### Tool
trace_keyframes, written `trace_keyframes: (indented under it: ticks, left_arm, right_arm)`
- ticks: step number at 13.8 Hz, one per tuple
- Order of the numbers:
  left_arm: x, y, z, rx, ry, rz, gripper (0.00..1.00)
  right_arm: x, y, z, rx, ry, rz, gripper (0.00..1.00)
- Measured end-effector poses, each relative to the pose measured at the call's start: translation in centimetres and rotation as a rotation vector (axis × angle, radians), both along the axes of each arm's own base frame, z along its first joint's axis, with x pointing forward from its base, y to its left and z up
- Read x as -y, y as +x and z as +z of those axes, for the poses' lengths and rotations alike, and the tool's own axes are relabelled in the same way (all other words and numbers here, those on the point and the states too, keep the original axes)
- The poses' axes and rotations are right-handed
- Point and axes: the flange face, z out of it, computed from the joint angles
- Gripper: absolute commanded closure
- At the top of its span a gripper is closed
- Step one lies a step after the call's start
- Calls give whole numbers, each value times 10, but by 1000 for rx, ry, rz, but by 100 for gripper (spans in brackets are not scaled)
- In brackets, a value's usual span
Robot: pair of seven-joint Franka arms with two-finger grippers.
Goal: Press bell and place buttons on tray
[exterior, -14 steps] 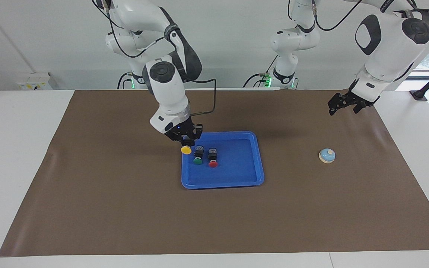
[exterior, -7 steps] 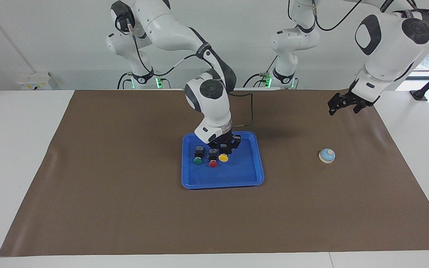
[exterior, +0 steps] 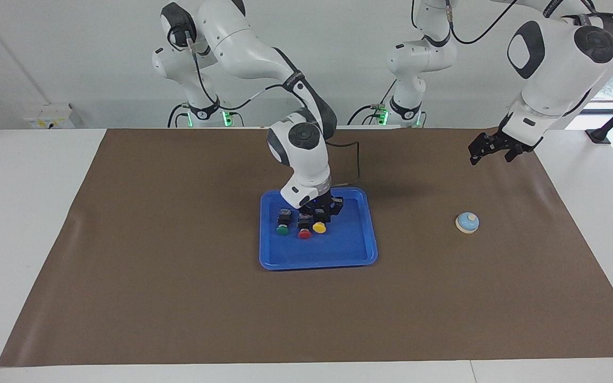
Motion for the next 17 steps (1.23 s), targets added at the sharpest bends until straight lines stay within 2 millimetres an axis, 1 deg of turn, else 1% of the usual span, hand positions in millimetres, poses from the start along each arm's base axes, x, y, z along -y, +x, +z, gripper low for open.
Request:
trace_keyframes:
  ticks: [1,4,5,8,9,10,12,14,15,17]
  left_arm:
    - [0,0,0,0,0,0,0]
    - [0,0,0,0,0,0,0]
    - [0,0,0,0,0,0,0]
    - [0,0,0,0,0,0,0]
    - [0,0,0,0,0,0,0]
    - [0,0,0,0,0,0,0]
    - [0,0,0,0,0,0,0]
    - [0,0,0,0,0,0,0]
    - [0,0,0,0,0,0,0]
    - [0,0,0,0,0,0,0]
  right_arm:
    - [-3,-4,-1,-2,-1,7,1]
    - [-14,-13,1,-10,-5,16,0]
    - [-15,-14,6,-22,-12,19,0]
    - [-13,-7,39,-24,-20,22,0]
    - [-8,-3,49,-14,-22,16,0]
    - [2,3,61,-3,-30,8,0]
    - [34,13,94,1,-53,20,0]
    - [79,21,135,1,-73,58,0]
    - [108,24,157,-2,-83,84,0]
    - [181,28,201,-16,-99,148,0]
